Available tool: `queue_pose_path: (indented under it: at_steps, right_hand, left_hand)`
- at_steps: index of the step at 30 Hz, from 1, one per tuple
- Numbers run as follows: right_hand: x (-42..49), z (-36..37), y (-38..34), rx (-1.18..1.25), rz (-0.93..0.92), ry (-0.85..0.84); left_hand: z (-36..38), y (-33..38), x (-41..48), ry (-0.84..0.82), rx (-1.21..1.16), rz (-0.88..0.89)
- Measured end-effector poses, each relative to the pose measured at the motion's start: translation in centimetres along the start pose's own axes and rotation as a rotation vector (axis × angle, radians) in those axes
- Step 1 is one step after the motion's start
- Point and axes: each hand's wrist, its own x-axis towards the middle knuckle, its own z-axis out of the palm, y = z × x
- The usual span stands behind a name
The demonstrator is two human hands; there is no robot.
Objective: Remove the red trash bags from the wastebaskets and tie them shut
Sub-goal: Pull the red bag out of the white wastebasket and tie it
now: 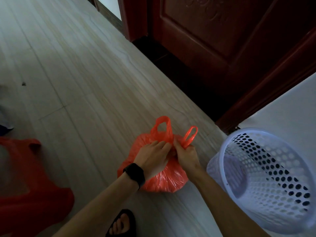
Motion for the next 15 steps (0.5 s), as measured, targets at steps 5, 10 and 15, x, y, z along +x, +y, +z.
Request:
queue_pose_path:
  at_steps: [5,10,15]
  right_hand:
    - [1.1,0.2,0.2,0.386,0.128,-0.112]
    - [1.6,-1.0,-0.1,0.448,0.086,-0.478]
    - [1.6,-3.1,-1.3,-0.028,-0.163,-0.526]
  left_hand:
    - [-1.1,-1.2,-1.0,-0.091,-0.456,-0.264]
    - [-2.6,-4.0,1.3,-0.380,-0.894,-0.563]
    - [-2.9,-4.6,3.6,-0.545,-0.948,-0.672]
